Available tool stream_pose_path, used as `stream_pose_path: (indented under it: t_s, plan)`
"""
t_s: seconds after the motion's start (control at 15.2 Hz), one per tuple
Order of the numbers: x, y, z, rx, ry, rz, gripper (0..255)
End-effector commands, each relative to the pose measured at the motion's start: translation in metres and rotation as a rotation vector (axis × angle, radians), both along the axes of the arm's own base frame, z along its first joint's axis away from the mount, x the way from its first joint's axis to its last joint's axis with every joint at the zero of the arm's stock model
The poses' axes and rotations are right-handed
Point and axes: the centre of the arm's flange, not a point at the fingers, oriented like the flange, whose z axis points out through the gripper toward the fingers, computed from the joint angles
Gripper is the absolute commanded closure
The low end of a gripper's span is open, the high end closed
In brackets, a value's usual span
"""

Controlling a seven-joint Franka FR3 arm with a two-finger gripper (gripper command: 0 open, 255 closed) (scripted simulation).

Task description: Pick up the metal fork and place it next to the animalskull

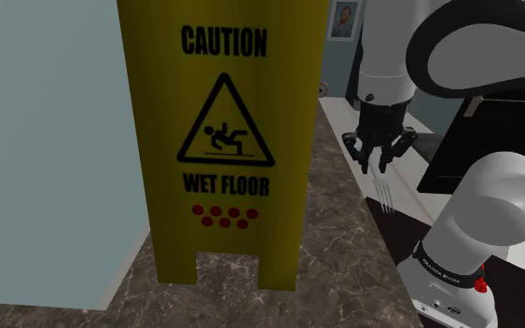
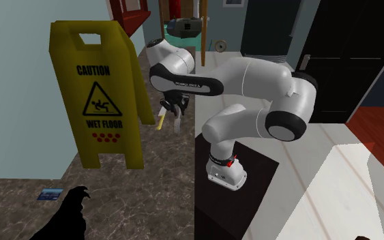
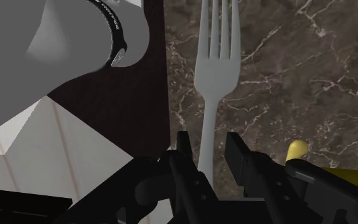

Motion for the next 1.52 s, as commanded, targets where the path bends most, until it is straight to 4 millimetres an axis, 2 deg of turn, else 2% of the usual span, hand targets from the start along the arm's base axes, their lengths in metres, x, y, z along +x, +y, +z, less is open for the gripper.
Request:
stream_pose_path:
  t_s: [0.0,0.26,1.45]
  plan:
    - [-0.001,0.000,0.010,0.000,0.000,0.000,255]
    - [-0.001,0.000,0.031,0.000,0.000,0.000,255]
    - [-0.107,0.213,0.032,0.000,0.000,0.000,255]
